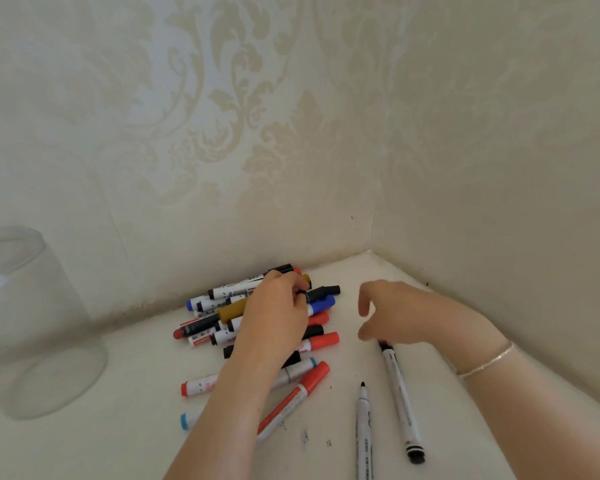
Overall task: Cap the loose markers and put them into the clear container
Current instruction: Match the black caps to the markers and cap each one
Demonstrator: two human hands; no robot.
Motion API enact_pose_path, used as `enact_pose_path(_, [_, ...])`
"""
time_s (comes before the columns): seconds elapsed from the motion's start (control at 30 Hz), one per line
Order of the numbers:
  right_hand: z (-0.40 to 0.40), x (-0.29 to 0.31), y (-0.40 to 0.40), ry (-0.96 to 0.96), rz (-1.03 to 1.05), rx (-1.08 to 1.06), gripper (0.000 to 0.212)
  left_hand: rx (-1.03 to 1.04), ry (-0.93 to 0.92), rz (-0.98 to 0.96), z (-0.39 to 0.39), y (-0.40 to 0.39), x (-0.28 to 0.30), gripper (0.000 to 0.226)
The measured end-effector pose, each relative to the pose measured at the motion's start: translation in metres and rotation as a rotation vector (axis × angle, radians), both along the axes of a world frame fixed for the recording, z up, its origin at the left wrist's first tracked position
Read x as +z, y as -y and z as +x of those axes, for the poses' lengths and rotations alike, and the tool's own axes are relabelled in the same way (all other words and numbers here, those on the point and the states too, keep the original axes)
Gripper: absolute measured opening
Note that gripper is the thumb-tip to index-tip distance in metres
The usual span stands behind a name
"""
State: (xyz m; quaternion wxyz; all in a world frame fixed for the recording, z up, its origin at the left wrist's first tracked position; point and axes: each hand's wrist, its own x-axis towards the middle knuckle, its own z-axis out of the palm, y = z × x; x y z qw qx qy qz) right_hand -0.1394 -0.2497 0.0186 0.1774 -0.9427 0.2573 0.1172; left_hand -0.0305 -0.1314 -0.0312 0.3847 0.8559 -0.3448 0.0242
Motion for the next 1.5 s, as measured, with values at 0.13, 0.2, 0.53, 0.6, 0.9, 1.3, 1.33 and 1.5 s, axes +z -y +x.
enact_pose_path(0.13, [-0.007,0.000,-0.033,-0.417,0.146,0.146,0.028,-0.013,-0.028,-0.027,0.000,0.000,0.001,0.026])
enact_pose_path(0.2, [-0.002,-0.011,-0.046,-0.479,0.096,0.195,0.027,-0.032,-0.074,-0.050,0.000,0.000,0.001,0.023])
enact_pose_path(0.53, [0.008,0.015,-0.004,0.754,0.354,-0.203,0.046,-0.292,-0.577,-0.257,-0.004,-0.005,0.012,0.033])
enact_pose_path(0.6, [0.012,0.011,-0.001,0.920,0.385,-0.263,0.050,-0.431,-0.716,-0.186,-0.014,-0.004,0.015,0.035])
enact_pose_path(0.9, [0.026,-0.019,0.031,0.955,0.298,-0.374,0.021,-0.209,-0.735,-0.632,0.003,-0.011,0.023,0.028])
enact_pose_path(1.3, [0.061,-0.055,0.048,0.446,0.068,0.126,0.047,-0.199,-0.624,-0.722,0.021,-0.032,0.028,0.031])
enact_pose_path(1.33, [0.064,-0.056,0.045,0.429,0.027,0.142,0.043,-0.200,-0.621,-0.726,0.022,-0.033,0.028,0.031])
enact_pose_path(1.5, [0.072,-0.059,0.055,0.402,-0.153,0.059,0.027,-0.192,-0.647,-0.643,0.023,-0.030,0.025,0.034])
